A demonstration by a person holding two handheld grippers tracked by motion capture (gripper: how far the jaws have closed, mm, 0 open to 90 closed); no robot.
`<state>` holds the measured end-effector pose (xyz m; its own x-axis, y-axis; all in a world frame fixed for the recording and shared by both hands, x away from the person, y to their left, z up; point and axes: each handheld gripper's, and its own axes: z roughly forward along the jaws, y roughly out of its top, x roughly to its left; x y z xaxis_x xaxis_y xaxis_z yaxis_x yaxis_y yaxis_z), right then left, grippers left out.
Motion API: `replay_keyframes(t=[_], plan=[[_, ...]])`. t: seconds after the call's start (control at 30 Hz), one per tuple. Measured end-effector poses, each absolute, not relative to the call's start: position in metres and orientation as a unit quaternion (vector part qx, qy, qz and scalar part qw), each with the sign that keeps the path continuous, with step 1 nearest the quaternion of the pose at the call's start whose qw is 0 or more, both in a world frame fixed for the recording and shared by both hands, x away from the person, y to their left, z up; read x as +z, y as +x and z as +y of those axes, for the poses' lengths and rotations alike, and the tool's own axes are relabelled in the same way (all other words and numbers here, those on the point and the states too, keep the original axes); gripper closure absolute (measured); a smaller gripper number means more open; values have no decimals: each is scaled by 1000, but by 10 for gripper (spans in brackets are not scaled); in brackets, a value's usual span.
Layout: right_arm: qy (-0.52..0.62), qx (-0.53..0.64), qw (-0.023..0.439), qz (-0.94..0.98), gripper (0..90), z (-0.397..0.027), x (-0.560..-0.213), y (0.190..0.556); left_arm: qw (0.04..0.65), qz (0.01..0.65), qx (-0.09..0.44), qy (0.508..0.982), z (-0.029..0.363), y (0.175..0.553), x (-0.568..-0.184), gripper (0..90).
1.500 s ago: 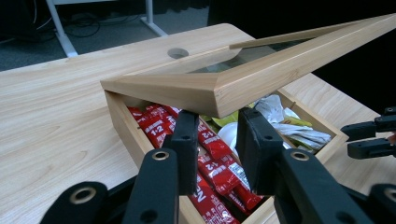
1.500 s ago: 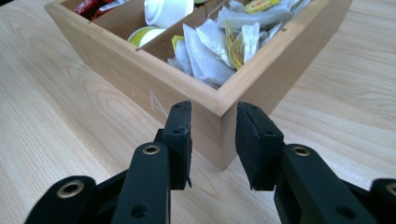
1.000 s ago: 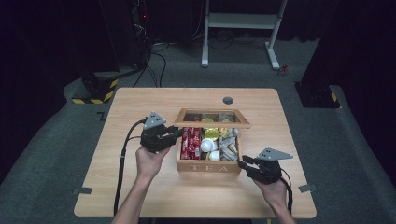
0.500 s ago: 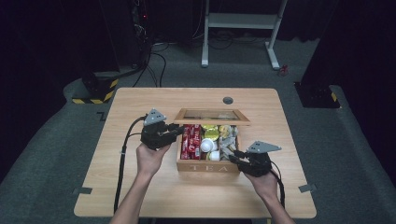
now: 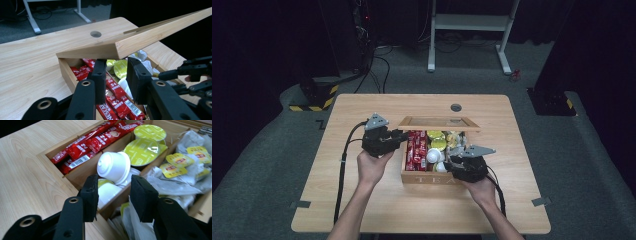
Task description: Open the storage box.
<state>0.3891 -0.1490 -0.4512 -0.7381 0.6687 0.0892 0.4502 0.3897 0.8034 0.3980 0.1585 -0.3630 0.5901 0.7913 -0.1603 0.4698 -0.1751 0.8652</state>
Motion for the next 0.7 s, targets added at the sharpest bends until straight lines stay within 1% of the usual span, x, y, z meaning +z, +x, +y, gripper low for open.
replay_keyframes(t=[0.1,0.3,0.7], plan=[[336,432,128,827,560,-142,-450,392,478,421,167,752,159,401,-364,690],[337,425,136,829,478,-129,-449,397,477,423,165,753,157,404,-364,687],[325,402,132,846,445,-107,-452,411,477,419,166,755,153,410,-363,685]])
